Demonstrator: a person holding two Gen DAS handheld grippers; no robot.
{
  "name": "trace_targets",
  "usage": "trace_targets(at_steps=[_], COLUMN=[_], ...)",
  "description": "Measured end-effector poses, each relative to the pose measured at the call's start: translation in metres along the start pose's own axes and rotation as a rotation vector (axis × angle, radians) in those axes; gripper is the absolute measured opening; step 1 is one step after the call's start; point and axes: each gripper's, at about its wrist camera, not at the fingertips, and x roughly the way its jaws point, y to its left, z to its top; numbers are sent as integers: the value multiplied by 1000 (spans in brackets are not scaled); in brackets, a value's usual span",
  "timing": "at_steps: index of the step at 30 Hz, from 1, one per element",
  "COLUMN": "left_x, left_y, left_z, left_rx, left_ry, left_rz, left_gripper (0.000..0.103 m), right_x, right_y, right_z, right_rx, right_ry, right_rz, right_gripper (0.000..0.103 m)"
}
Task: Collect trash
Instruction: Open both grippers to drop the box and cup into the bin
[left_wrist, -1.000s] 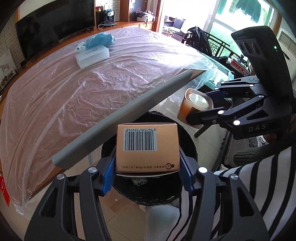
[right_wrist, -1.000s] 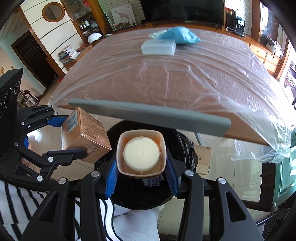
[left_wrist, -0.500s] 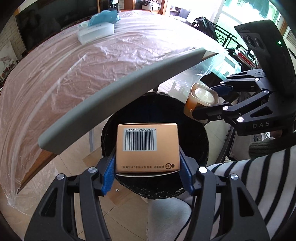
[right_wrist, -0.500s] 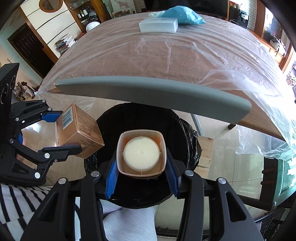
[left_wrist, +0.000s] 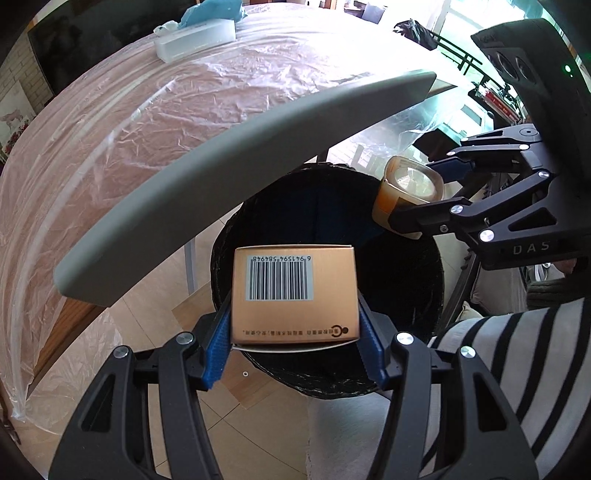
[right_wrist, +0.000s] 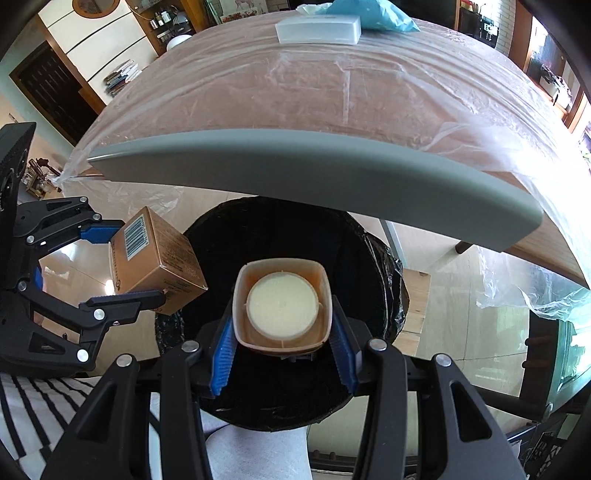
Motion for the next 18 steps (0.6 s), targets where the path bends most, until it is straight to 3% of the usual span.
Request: trace_targets(at_steps=[18], left_x=[23], left_y=[1], left_z=[16], left_rx=[23], left_ry=[29], left_rz=[24], left_gripper=[59], right_x=[27], right_y=[-1], right_z=[5], right_rx=[36], right_ry=[34], right_rz=[-51], right_gripper=[45])
